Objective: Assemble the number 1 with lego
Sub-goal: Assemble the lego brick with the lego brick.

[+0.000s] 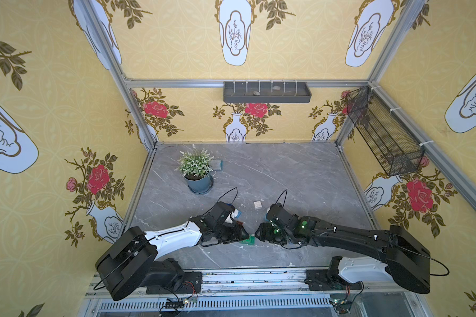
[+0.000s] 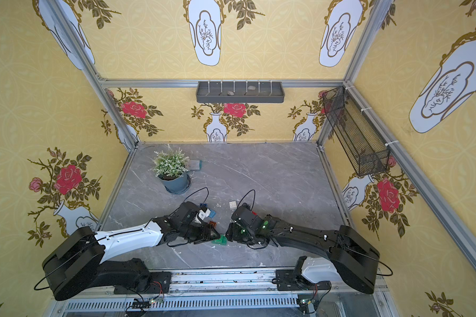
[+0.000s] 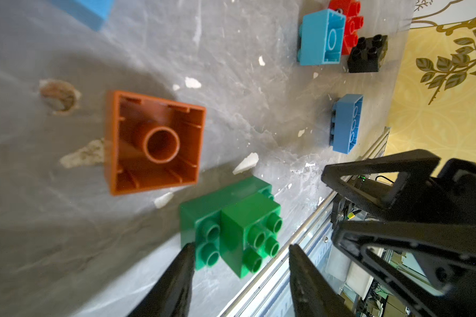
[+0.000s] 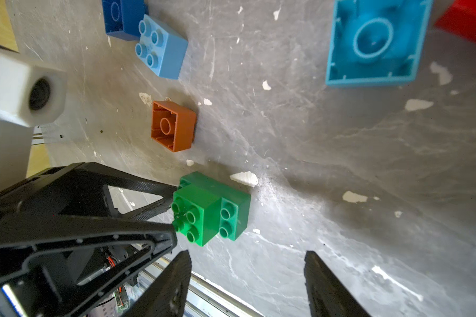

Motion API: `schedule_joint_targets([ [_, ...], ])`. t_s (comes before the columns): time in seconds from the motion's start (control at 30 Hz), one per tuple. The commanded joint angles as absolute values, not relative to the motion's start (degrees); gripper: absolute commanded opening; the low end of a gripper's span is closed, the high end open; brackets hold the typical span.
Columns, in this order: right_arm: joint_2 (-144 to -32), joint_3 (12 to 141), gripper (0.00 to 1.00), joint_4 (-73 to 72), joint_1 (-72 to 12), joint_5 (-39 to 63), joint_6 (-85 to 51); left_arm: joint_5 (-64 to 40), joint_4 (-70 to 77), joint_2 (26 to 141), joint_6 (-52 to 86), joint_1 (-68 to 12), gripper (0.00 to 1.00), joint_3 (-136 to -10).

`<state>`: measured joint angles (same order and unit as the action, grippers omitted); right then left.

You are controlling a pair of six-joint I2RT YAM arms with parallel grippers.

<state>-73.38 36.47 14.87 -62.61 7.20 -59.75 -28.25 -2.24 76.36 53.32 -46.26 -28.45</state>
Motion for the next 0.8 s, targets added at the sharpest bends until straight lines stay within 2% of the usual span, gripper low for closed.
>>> schedule_joint_targets([
  [0.0,-73.2,36.4,0.67,15.4,-62.7,7.4,-59.8,-30.7,-1.0,76.6,54.1,-46.8,0.55,-28.0],
  [0.43,-77.0,37.5,0.64,12.6,-62.7,11.1,-58.3,-29.1,-1.8,76.6,55.8,-48.3,0.48,-27.8],
  [0.53,-77.1,37.9,0.64,12.6,-62.7,11.2,-57.5,-26.6,-3.0,74.4,56.4,-48.4,0.54,-27.8],
  [0.63,-78.3,38.9,0.64,12.9,-62.7,11.6,-56.2,-23.4,-5.1,73.1,58.1,-48.3,0.56,-27.8],
  [0.77,-81.0,41.2,0.64,13.6,-62.7,12.2,-54.6,-22.6,-7.3,74.3,58.0,-48.3,0.50,-29.3],
])
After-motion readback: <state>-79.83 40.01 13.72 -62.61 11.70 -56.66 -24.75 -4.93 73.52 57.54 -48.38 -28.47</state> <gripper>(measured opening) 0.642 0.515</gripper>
